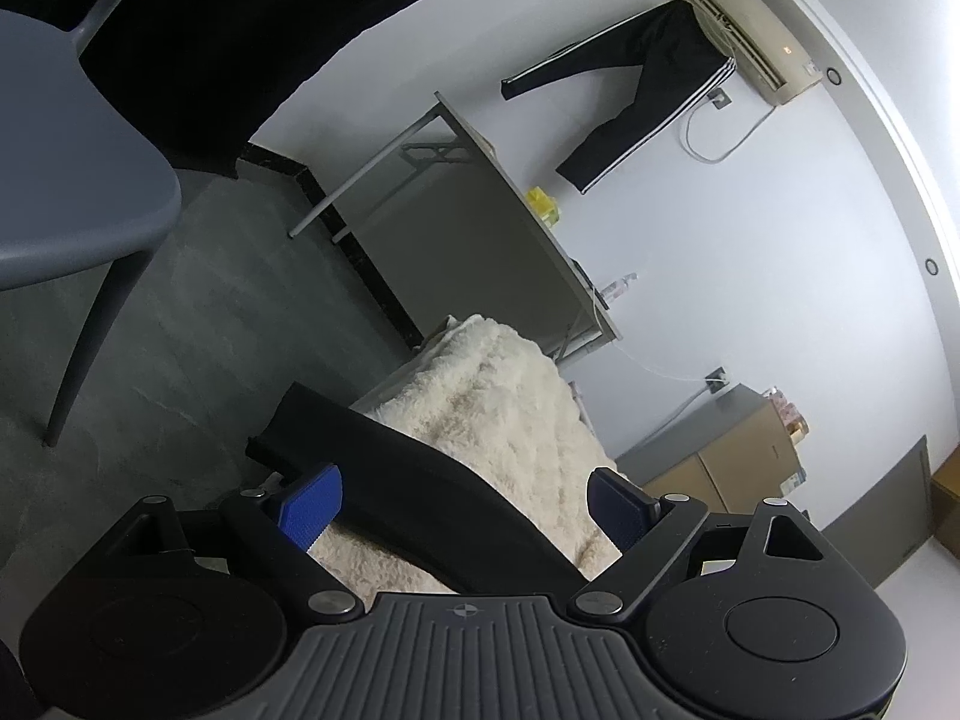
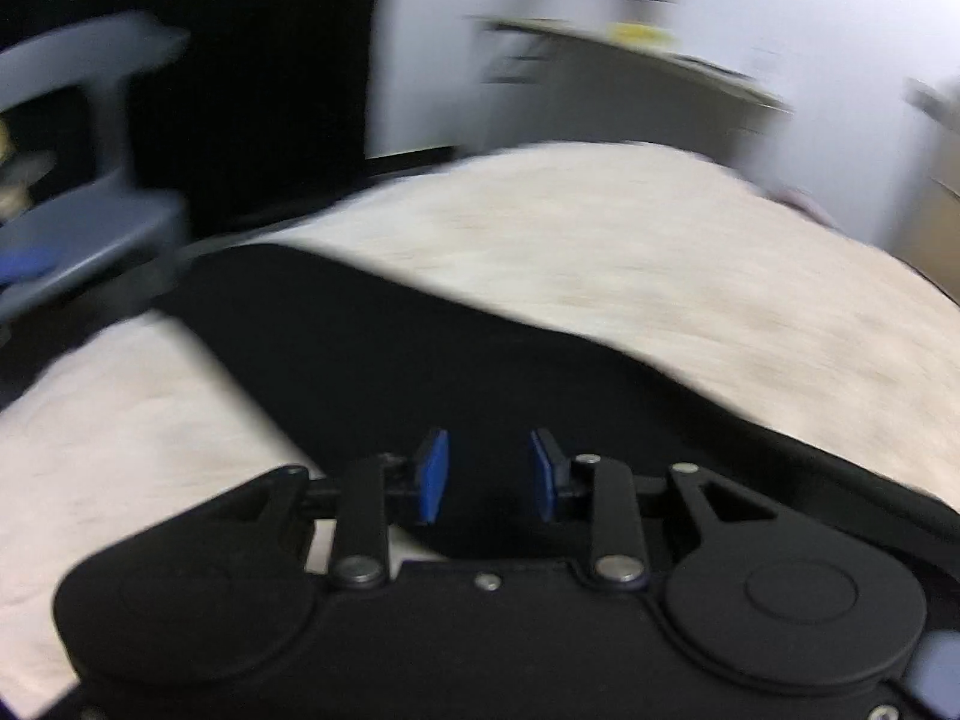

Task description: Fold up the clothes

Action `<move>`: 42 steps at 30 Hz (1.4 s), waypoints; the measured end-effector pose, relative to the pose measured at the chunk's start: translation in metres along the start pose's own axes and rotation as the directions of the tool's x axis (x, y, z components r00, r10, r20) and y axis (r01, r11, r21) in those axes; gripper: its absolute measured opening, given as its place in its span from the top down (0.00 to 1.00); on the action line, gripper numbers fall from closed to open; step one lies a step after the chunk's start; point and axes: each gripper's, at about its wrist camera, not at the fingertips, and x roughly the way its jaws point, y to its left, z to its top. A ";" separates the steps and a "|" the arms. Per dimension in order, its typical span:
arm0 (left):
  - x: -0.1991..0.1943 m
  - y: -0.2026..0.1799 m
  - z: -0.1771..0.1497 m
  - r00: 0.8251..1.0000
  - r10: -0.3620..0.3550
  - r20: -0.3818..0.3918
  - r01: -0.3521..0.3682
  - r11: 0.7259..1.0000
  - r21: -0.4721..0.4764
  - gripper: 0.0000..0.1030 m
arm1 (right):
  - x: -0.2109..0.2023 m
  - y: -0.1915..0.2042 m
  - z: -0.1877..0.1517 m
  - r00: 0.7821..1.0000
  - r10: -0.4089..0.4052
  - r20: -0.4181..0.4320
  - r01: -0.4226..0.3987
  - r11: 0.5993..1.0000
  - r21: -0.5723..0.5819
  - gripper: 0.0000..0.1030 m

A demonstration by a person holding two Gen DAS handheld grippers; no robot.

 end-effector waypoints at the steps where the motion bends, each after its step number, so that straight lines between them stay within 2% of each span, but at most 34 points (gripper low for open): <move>1: 0.000 0.000 0.000 1.000 0.000 0.000 0.000 1.000 0.000 0.17 | -0.005 -0.016 -0.006 0.998 -0.059 -0.009 0.059 0.998 0.001 0.72; 3: 0.000 0.001 0.000 1.000 0.003 0.000 -0.003 1.000 -0.007 0.17 | -0.015 -0.053 -0.023 0.982 -0.186 -0.019 0.186 0.982 -0.020 0.70; 5: 0.001 0.002 0.000 1.000 0.003 -0.002 -0.004 1.000 -0.011 0.17 | -0.037 -0.091 -0.041 0.948 -0.318 -0.010 0.317 0.947 -0.044 0.58; 7: 0.004 0.002 0.000 1.000 0.007 -0.012 -0.008 1.000 -0.011 0.17 | -0.056 -0.131 -0.060 0.897 -0.442 0.001 0.442 0.897 -0.029 0.37; 10: 0.009 0.000 -0.002 0.999 0.017 -0.027 -0.017 1.000 0.003 0.17 | -0.087 -0.182 -0.086 0.853 -0.521 -0.040 0.522 0.852 0.033 0.33; 12: 0.012 -0.003 -0.004 0.999 0.028 -0.041 -0.027 0.999 0.021 0.17 | -0.103 -0.198 -0.099 0.845 -0.534 -0.038 0.535 0.845 0.012 0.30; 13: 0.014 -0.004 -0.005 0.998 0.034 -0.047 -0.033 0.999 0.030 0.17 | -0.103 -0.195 -0.103 0.846 -0.532 -0.020 0.532 0.846 -0.032 0.25; 16: 0.014 -0.004 -0.006 0.998 0.040 -0.050 -0.038 0.999 0.036 0.17 | -0.101 -0.179 -0.116 0.870 -0.494 0.007 0.479 0.840 -0.256 0.12; 18: 0.014 -0.003 -0.007 0.998 0.044 -0.050 -0.043 0.998 0.036 0.17 | -0.090 -0.170 -0.129 0.872 -0.490 0.008 0.447 0.788 -0.424 0.08; 20: 0.014 -0.003 -0.007 0.998 0.046 -0.050 -0.044 0.998 0.036 0.17 | -0.063 -0.163 -0.135 0.854 -0.520 -0.005 0.433 0.717 -0.547 0.08; 21: 0.014 -0.003 -0.007 0.997 0.048 -0.052 -0.046 0.998 0.038 0.17 | -0.050 -0.164 -0.136 0.846 -0.533 -0.020 0.429 0.702 -0.569 0.10; 23: 0.014 -0.003 -0.008 0.997 0.051 -0.058 -0.049 0.998 0.043 0.17 | -0.041 -0.175 -0.131 0.849 -0.522 -0.082 0.401 0.738 -0.543 0.32; 24: 0.013 -0.004 -0.008 0.997 0.052 -0.059 -0.049 0.998 0.045 0.17 | -0.040 -0.182 -0.125 0.853 -0.511 -0.110 0.394 0.767 -0.507 0.61; 25: 0.013 -0.004 -0.009 0.997 0.050 -0.059 -0.047 0.998 0.048 0.17 | -0.044 -0.194 -0.115 0.863 -0.489 -0.127 0.388 0.803 -0.453 0.81; 26: 0.012 -0.005 -0.009 0.997 0.048 -0.059 -0.046 0.998 0.050 0.17 | -0.045 -0.197 -0.113 0.867 -0.481 -0.130 0.386 0.813 -0.435 0.86; 27: 0.011 -0.004 -0.009 0.997 0.047 -0.058 -0.044 0.998 0.050 0.17 | -0.055 -0.209 -0.097 0.877 -0.471 -0.097 0.404 0.831 -0.381 0.88; 30: 0.011 -0.004 -0.009 0.997 0.046 -0.056 -0.043 0.998 0.049 0.17 | -0.061 -0.227 -0.073 0.867 -0.497 -0.042 0.446 0.810 -0.380 0.88; 31: 0.012 -0.004 -0.009 0.997 0.047 -0.059 -0.044 0.998 0.049 0.17 | -0.062 -0.240 -0.057 0.850 -0.527 -0.010 0.482 0.785 -0.388 0.87; 32: 0.012 -0.004 -0.009 0.997 0.048 -0.062 -0.045 0.998 0.048 0.17 | -0.060 -0.250 -0.046 0.834 -0.552 0.004 0.506 0.762 -0.404 0.81; 33: 0.012 -0.004 -0.009 0.997 0.049 -0.062 -0.046 0.998 0.049 0.17 | -0.053 -0.257 -0.041 0.803 -0.596 0.000 0.538 0.725 -0.429 0.60; 34: 0.012 -0.004 -0.009 0.997 0.049 -0.062 -0.046 0.998 0.050 0.17 | -0.045 -0.265 -0.037 0.763 -0.646 -0.007 0.572 0.682 -0.456 0.43; 35: 0.012 -0.004 -0.009 0.997 0.049 -0.061 -0.046 0.998 0.051 0.17 | -0.038 -0.274 -0.035 0.734 -0.678 -0.035 0.590 0.662 -0.462 0.42; 36: 0.012 -0.004 -0.009 0.997 0.049 -0.061 -0.046 0.998 0.052 0.17 | -0.036 -0.284 -0.037 0.724 -0.686 -0.077 0.591 0.674 -0.443 0.41; 38: 0.011 -0.004 -0.009 0.997 0.049 -0.060 -0.046 0.998 0.050 0.17 | -0.038 -0.293 -0.038 0.719 -0.685 -0.122 0.598 0.698 -0.393 0.40; 40: 0.011 -0.004 -0.009 0.997 0.045 -0.056 -0.042 0.998 0.045 0.17 | -0.065 -0.297 -0.038 0.722 -0.683 -0.109 0.663 0.728 -0.175 0.28; 42: 0.013 -0.003 -0.009 0.997 0.045 -0.057 -0.043 0.998 0.042 0.17 | -0.087 -0.293 -0.046 0.771 -0.628 -0.111 0.635 0.770 0.060 0.21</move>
